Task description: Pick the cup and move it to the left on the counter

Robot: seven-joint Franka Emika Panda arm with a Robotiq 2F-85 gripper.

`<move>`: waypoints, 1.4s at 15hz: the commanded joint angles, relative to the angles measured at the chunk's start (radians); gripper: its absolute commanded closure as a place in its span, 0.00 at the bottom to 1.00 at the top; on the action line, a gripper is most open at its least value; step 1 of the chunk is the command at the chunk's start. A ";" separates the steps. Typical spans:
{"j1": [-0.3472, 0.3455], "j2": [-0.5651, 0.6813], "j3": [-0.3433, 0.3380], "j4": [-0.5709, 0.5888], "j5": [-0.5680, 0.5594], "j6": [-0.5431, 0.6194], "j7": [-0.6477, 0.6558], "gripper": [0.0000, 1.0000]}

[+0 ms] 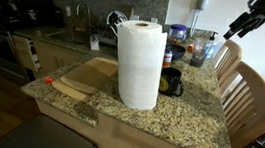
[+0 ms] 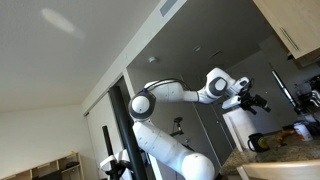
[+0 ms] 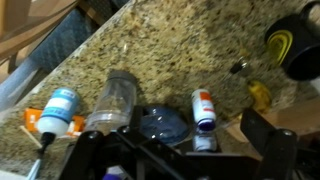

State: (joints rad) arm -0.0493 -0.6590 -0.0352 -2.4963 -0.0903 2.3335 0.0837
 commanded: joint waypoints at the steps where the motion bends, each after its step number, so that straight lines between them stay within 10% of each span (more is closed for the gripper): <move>1: -0.115 -0.029 -0.098 0.075 -0.002 -0.015 -0.009 0.00; 7: -0.127 -0.019 -0.097 0.083 0.018 0.037 0.017 0.00; 16: -0.260 0.393 -0.057 0.372 -0.021 0.169 0.385 0.00; 21: -0.226 0.327 -0.078 0.319 0.002 0.171 0.336 0.00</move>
State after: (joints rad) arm -0.2695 -0.3340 -0.1175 -2.1796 -0.0935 2.5059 0.4247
